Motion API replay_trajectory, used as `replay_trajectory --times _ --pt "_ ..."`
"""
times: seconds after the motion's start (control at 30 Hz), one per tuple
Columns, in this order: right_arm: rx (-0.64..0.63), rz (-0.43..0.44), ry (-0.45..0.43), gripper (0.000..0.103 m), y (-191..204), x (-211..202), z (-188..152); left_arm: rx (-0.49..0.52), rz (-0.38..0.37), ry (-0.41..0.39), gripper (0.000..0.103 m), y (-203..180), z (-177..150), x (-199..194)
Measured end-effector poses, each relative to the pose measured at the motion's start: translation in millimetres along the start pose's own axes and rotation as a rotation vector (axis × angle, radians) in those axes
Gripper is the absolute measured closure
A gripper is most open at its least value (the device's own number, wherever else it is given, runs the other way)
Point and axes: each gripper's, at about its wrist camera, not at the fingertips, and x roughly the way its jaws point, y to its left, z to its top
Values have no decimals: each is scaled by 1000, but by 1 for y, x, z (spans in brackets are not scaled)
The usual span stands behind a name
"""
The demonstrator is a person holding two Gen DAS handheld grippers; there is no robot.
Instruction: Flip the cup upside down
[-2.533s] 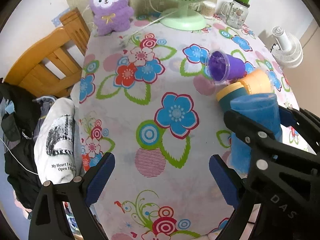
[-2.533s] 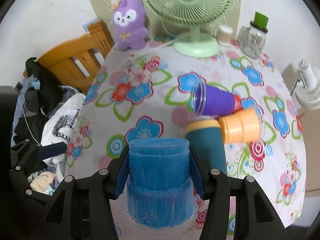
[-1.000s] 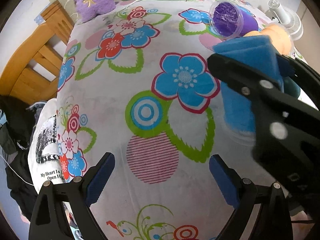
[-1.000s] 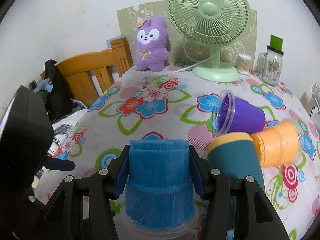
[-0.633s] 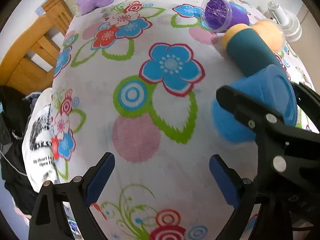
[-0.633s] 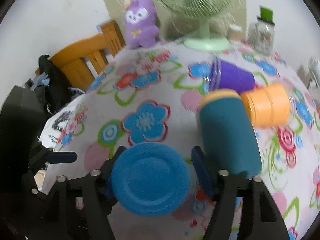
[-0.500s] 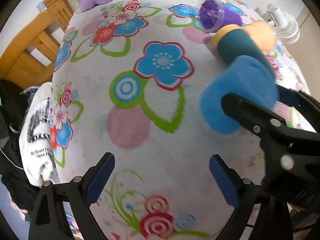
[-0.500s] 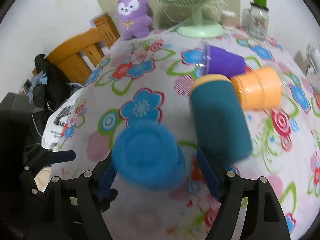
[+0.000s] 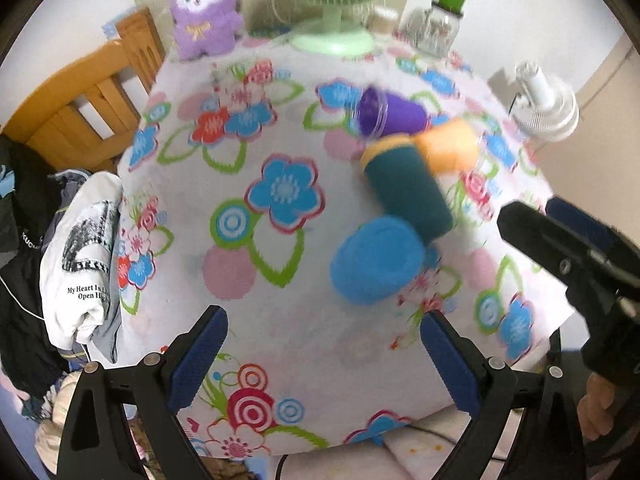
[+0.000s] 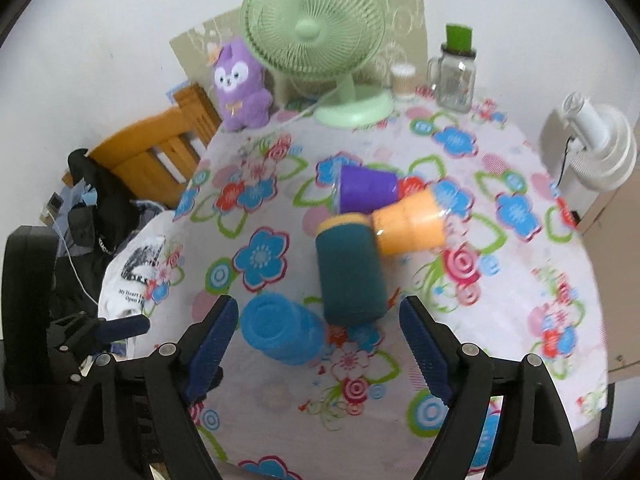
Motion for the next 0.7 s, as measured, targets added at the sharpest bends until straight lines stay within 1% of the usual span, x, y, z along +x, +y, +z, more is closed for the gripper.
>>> replay_trajectory --times 0.1,0.13,0.23,0.33,0.47,0.7 --pt "-10 -32 -47 17 -5 -17 6 -13 31 -50 4 -7 4 -15" --pt "-16 -39 -56 14 -7 -22 8 -26 26 -57 4 -9 5 -19" --pt "-32 -58 -74 12 -13 -34 13 -114 22 -96 4 -9 6 -32" --pt "-34 -85 -89 11 -22 -46 15 -171 12 -125 4 -10 8 -42" --pt "-5 -100 -82 10 -38 -54 15 -177 23 -151 4 -19 9 -49" --pt "20 -130 -60 10 -55 -62 9 -177 38 -188 0 -33 5 -58"
